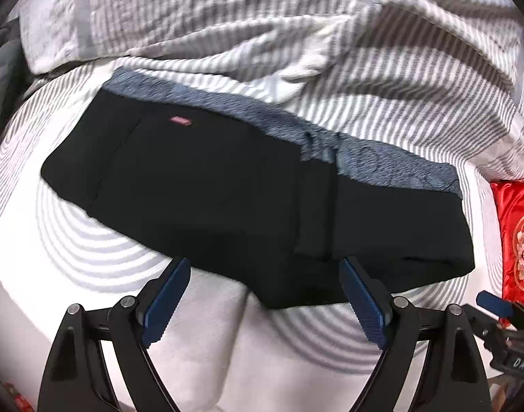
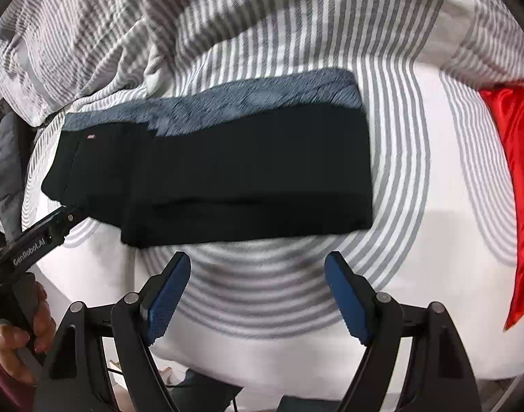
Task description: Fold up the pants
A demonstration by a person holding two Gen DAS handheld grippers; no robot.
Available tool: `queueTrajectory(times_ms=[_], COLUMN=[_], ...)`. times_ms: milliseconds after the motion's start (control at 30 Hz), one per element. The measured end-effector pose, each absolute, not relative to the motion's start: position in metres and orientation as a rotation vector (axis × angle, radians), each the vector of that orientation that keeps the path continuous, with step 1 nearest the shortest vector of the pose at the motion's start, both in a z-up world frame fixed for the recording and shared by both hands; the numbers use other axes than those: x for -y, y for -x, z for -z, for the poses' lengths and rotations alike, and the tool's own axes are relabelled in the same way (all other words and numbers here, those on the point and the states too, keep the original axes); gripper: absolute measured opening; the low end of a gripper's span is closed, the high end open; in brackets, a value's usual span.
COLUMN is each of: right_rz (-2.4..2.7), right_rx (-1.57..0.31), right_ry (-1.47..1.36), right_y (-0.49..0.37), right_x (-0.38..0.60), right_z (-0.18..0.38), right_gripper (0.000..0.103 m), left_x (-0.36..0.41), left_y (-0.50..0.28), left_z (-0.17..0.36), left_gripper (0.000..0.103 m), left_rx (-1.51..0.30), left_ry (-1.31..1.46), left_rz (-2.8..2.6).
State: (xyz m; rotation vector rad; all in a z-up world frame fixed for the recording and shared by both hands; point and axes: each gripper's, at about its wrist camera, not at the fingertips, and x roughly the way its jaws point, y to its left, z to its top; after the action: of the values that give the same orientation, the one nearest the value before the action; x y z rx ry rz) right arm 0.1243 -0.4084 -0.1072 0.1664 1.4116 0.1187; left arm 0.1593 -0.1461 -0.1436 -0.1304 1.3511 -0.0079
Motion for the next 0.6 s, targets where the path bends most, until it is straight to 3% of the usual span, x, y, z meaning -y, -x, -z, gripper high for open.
queueTrajectory(times_ms=[600], right_rz=[-0.315], right_rx=[-1.428], right_ry=[-0.049], right_y=[-0.107], right_x=[0.356], right_z=[0.116], right_gripper=[0.083], left_x=[0.053], left_y=[-0.107], left_z=[0.119], left_gripper=[0.089], left_rx=[-1.257], left_ry=[0.296], left_rz=[-0.227])
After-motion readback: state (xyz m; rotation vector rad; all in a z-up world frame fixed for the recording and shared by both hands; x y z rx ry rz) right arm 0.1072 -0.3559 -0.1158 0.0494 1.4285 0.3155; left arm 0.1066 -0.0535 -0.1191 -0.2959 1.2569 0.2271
